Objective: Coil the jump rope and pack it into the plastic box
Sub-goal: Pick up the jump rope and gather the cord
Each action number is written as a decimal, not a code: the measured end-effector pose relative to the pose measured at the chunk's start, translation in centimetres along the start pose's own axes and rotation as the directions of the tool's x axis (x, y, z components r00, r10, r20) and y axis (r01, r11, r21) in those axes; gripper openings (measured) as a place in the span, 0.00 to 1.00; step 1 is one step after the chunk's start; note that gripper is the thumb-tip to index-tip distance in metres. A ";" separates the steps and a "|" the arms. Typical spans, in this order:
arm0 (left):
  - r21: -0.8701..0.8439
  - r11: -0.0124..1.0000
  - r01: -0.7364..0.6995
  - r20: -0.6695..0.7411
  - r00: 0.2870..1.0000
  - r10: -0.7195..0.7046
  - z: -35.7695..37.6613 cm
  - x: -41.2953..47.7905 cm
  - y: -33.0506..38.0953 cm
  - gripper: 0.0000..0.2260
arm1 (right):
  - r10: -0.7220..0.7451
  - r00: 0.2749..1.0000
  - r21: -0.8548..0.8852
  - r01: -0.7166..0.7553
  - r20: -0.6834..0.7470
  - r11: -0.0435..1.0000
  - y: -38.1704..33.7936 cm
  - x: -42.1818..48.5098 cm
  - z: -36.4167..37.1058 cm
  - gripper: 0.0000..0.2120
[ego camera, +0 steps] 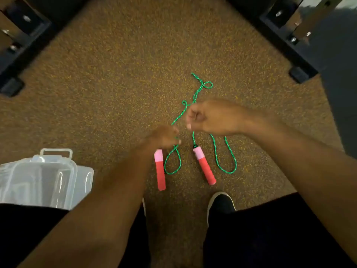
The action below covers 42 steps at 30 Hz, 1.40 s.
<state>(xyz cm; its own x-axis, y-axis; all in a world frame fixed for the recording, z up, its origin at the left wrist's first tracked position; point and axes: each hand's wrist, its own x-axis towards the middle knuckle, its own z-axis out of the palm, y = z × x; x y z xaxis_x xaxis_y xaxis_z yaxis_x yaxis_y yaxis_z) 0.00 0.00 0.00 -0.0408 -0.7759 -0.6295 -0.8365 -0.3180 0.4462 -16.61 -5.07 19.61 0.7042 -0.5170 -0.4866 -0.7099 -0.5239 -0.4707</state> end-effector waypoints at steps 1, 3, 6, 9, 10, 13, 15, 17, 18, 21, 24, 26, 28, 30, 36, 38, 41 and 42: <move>0.067 0.998 -0.002 0.004 1.000 0.001 0.6 0.5 -0.1 0.23 | 0.013 1.000 -0.043 -0.013 0.005 0.999 0.1 -0.2 0.2 0.07; 0.157 0.987 0.012 0.003 1.000 -0.013 1.7 1.2 -0.7 0.25 | 0.015 0.998 -0.143 -0.006 0.065 0.990 0.5 -0.5 0.9 0.10; 0.194 0.981 0.026 0.061 0.997 -0.038 3.4 3.3 -2.0 0.23 | 0.033 0.993 -0.132 -0.018 0.116 0.991 1.1 -0.6 1.6 0.10; 0.153 0.988 -0.024 0.088 0.996 0.010 1.3 1.7 -0.4 0.14 | 0.066 0.995 -0.139 -0.054 0.078 0.989 1.7 -0.2 1.1 0.15; 0.039 0.998 -0.042 0.112 0.993 0.038 -0.1 0.6 0.8 0.12 | 0.084 0.995 -0.155 -0.075 0.055 0.985 1.8 -0.2 1.0 0.19; -0.359 0.916 -0.179 0.108 0.967 0.231 -6.0 -3.8 5.3 0.06 | 0.073 0.997 -0.113 -0.075 -0.028 0.991 1.2 -0.3 0.2 0.30; -0.509 0.822 -0.254 0.043 0.947 0.319 -10.1 -7.4 7.9 0.04 | 0.036 0.994 0.076 -0.028 -0.106 0.997 0.0 -1.1 -1.0 0.28; -0.565 0.767 -0.305 -0.017 0.933 0.359 -13.8 -10.8 9.9 0.05 | 0.027 0.972 0.284 0.042 -0.232 0.958 -1.3 -2.2 -2.3 0.22; -0.565 0.754 -0.337 -0.054 0.926 0.374 -15.4 -12.5 10.8 0.06 | 0.035 0.958 0.370 0.077 -0.285 0.926 -1.8 -2.9 -2.8 0.19; -0.569 0.687 -0.452 -0.200 0.886 0.418 -18.9 -16.8 12.4 0.10 | 0.073 0.911 0.547 0.179 -0.407 0.818 -3.2 -5.5 -3.8 0.16; -0.545 0.620 -0.565 -0.339 0.824 0.453 -20.9 -19.9 13.0 0.12 | 0.102 0.878 0.664 0.272 -0.467 0.697 -5.8 -8.6 -6.9 0.17; -0.523 0.595 -0.610 -0.466 0.790 0.399 -22.4 -21.4 12.3 0.12 | 0.083 0.875 0.709 0.328 -0.477 0.624 -8.1 -11.3 -10.2 0.18; -0.505 0.605 -0.616 -0.620 0.746 0.242 -24.1 -21.6 10.6 0.12 | 0.069 0.862 0.753 0.396 -0.502 0.526 -9.7 -14.2 -12.9 0.19; -0.439 0.714 -0.545 -0.748 0.662 0.047 -25.2 -20.1 8.3 0.14 | 0.028 0.851 0.786 0.472 -0.525 0.399 -10.8 -16.4 -14.0 0.19; -0.186 0.981 0.055 -0.465 0.875 -0.137 -21.0 -15.0 6.1 0.08 | -0.371 0.800 0.856 0.516 -0.472 0.024 -14.0 -19.1 -14.3 0.16; -0.094 0.993 0.064 -0.335 0.938 -0.092 -19.7 -15.0 6.2 0.08 | -0.397 0.793 0.857 0.514 -0.462 0.030 -14.0 -18.7 -14.4 0.16; -0.469 0.859 -0.203 -0.311 0.949 0.054 -21.1 -18.4 10.1 0.09 | -0.198 0.887 0.847 0.458 -0.416 0.271 -13.5 -16.9 -14.1 0.18; -0.647 0.697 -0.309 -0.307 0.942 0.132 -22.0 -20.3 12.0 0.12 | -0.112 0.911 0.846 0.411 -0.397 0.340 -13.4 -16.3 -14.0 0.18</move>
<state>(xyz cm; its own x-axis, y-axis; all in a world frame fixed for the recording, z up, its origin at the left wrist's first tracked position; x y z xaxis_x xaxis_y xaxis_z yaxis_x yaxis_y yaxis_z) 2.79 -0.09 32.13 0.0187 -0.9407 -0.3387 -0.2175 -0.3345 0.9170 -18.43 0.87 44.16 0.7256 -0.6811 -0.0980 0.0384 0.1822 -0.9825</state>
